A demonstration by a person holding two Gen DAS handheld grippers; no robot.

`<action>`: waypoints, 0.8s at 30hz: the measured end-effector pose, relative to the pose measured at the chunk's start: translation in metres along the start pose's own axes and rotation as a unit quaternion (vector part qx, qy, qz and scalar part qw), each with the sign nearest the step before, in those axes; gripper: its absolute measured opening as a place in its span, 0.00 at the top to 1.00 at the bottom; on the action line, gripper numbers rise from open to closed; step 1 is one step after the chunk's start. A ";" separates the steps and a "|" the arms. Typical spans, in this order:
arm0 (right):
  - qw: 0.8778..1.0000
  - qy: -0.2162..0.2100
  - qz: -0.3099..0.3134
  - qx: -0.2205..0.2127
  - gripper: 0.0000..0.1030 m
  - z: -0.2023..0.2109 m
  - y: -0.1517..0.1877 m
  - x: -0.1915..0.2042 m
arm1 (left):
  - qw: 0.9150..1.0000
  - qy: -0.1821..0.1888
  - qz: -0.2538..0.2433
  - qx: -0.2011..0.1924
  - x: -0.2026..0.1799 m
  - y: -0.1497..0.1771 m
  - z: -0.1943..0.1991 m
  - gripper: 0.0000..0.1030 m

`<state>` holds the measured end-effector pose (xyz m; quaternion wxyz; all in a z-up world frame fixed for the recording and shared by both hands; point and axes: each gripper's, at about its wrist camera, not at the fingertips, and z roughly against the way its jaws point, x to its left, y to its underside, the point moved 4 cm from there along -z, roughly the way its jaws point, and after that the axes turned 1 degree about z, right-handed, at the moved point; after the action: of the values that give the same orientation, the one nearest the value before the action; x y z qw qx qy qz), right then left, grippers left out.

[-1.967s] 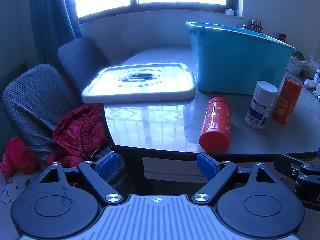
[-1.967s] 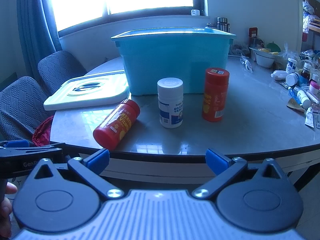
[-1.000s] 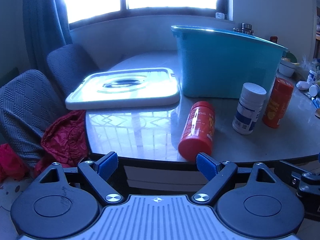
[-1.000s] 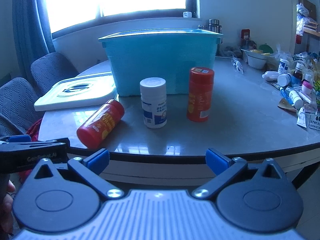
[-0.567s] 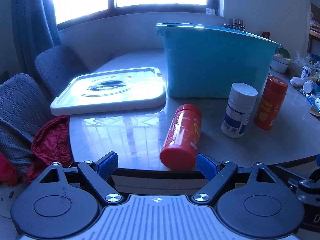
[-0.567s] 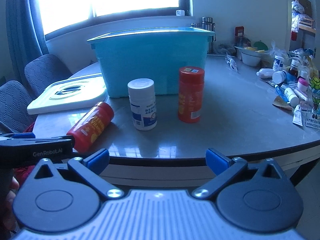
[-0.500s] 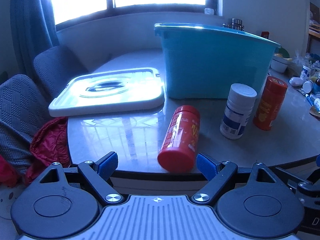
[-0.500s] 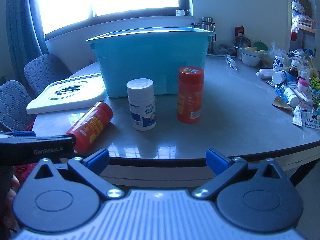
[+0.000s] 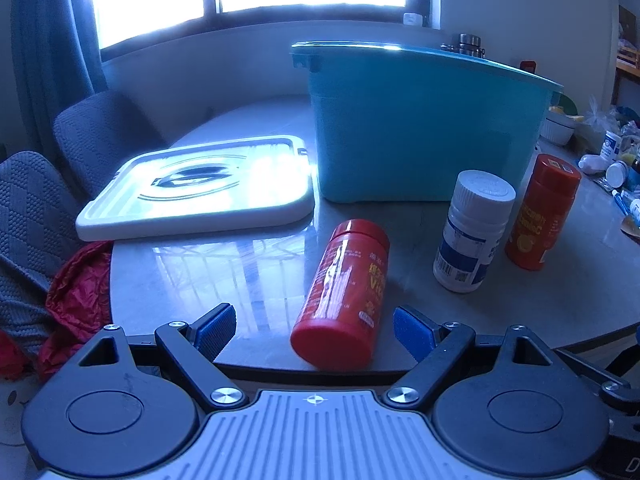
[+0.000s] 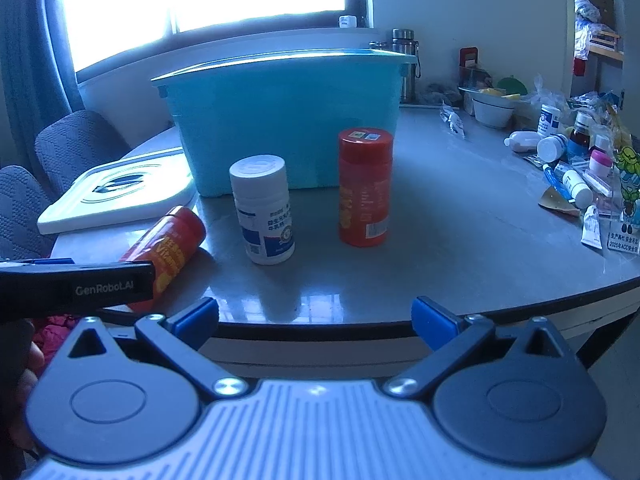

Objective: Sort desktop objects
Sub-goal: 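Move the left tool toward the red vitamin bottle lying on the table, then close the left gripper on the red vitamin bottle and lift it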

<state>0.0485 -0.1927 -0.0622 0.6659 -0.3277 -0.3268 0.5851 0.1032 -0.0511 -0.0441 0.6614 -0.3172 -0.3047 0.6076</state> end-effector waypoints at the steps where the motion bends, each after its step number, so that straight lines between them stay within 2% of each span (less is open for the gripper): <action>1: 1.000 0.001 0.000 0.000 0.00 -0.001 -0.001 0.000 | 1.000 0.000 0.001 0.001 0.000 0.000 -0.002 0.15; 15: 1.000 0.011 -0.006 0.004 0.00 -0.014 -0.006 -0.006 | 1.000 0.005 -0.003 0.016 -0.006 -0.006 -0.033 0.15; 24: 1.000 0.017 -0.011 0.007 0.00 -0.023 -0.009 -0.010 | 0.999 0.010 0.002 0.039 -0.008 -0.010 -0.061 0.15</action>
<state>0.0716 -0.2047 -0.0684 0.6805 -0.3291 -0.3146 0.5741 0.1571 -0.0629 -0.0741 0.6754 -0.2974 -0.2734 0.6169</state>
